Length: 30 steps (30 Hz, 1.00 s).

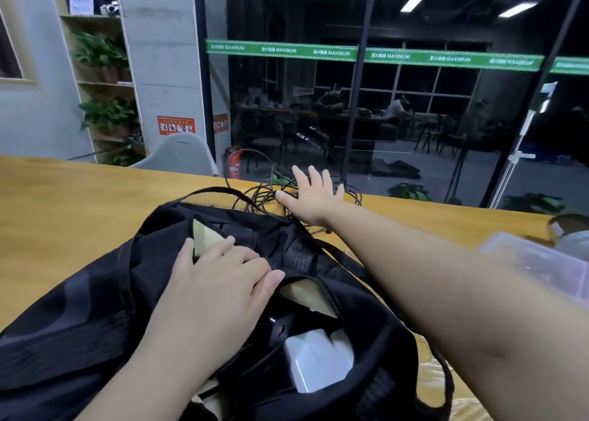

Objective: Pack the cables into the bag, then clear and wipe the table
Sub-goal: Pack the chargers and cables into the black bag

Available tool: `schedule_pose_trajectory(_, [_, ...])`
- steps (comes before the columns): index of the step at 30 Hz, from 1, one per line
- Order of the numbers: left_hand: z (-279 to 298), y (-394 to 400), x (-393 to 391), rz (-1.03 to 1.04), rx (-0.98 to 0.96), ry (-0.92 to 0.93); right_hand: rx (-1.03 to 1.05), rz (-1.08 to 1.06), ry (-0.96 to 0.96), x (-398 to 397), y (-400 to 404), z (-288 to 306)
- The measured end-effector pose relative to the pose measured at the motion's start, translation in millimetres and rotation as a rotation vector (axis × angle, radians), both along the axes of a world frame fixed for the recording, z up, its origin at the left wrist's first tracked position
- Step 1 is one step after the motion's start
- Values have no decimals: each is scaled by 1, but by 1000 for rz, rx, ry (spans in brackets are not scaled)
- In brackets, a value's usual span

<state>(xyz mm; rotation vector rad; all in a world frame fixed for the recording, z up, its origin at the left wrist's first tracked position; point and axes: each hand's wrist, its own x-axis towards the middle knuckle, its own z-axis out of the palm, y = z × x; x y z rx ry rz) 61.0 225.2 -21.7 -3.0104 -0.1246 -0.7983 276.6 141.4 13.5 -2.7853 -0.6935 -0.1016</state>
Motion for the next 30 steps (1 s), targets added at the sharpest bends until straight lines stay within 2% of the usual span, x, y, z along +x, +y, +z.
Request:
schedule_pose_trajectory(2, [-2,1,0,-45,-37,-39,-210,45,-102,9,-1,0])
schedule_pose_trajectory(4, [-3,2,0,-71,-45,-88,-354,83,-111,18,0,0])
schedule_pose_trajectory(8, [-2,2,1,-74,-19,-118,-356,100,-2,32,4,-9])
schedule_pose_trajectory(11, [-1,2,0,-80,-30,-119,-524,70,82,46,3,-34])
schedule_pose_trajectory(15, [-2,3,1,-80,-24,-138,-333,119,360,59,6,-51])
schedule_pose_trajectory(21, [-5,4,2,-76,-20,-125,-312,104,175,51,1,-41])
schedule_pose_trajectory(25, [-6,5,2,-92,-21,-151,-141,172,123,50,4,-51])
schedule_pose_trajectory(28, [-7,4,3,-98,-23,-189,68,270,99,46,2,-46])
schedule_pose_trajectory(30, [-7,4,3,-105,-27,-204,223,260,74,46,0,-40])
